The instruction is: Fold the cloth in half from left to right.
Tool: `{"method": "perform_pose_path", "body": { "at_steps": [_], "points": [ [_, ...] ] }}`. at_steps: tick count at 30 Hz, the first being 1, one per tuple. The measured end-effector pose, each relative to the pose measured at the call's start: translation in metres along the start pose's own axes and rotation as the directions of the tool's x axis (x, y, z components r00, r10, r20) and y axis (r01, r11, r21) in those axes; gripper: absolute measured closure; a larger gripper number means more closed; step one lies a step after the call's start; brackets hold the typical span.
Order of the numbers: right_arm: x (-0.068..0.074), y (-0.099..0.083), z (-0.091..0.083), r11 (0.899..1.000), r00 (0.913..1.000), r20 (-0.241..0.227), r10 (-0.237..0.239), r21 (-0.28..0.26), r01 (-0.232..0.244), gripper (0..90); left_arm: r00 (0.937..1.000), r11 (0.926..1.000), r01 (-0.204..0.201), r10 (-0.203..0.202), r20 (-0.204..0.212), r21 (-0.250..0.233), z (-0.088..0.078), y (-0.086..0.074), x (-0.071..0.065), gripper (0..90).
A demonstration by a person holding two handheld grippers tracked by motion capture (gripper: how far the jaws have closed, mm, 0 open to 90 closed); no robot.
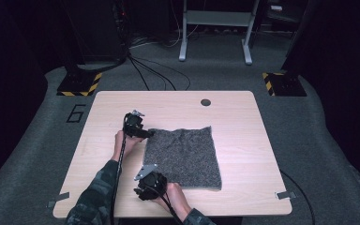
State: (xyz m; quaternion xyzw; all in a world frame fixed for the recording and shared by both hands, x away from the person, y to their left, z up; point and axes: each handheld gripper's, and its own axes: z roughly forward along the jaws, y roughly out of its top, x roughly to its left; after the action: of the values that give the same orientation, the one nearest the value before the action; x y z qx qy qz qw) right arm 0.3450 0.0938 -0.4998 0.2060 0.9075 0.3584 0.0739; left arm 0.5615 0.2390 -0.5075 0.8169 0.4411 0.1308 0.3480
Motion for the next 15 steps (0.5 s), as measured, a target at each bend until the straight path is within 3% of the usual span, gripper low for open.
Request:
{"method": "perform_pose_path", "body": {
  "at_steps": [3,6,8,14,15],
  "points": [
    [0.002,0.001,0.001,1.0,1.0,0.0,-0.004,-0.01,0.004,58.3,0.9998,0.9997,-0.017,0.017,-0.014,0.015,0.002,0.002,0.0,38.6],
    [0.003,0.002,0.004,1.0,0.9998,0.001,-0.021,-0.011,0.021,60.4,1.0,0.9998,0.003,-0.003,0.005,0.018,0.006,0.002,0.001,44.5],
    [0.004,0.002,0.007,1.0,0.9994,0.021,-0.028,-0.005,0.028,63.5,0.9999,0.9997,-0.013,0.013,0.009,0.021,0.006,0.002,0.0,49.5],
    [0.003,-0.001,0.011,0.999,0.9997,0.018,-0.018,0.034,0.018,70.0,0.9986,0.9983,-0.053,0.053,0.008,0.025,0.006,0.002,-0.005,62.8],
    [0.003,-0.002,0.014,1.0,0.9996,0.026,-0.015,0.011,0.014,71.9,0.9981,0.9978,-0.062,0.062,0.003,0.024,0.006,0.002,-0.006,65.1]
  ]
}}
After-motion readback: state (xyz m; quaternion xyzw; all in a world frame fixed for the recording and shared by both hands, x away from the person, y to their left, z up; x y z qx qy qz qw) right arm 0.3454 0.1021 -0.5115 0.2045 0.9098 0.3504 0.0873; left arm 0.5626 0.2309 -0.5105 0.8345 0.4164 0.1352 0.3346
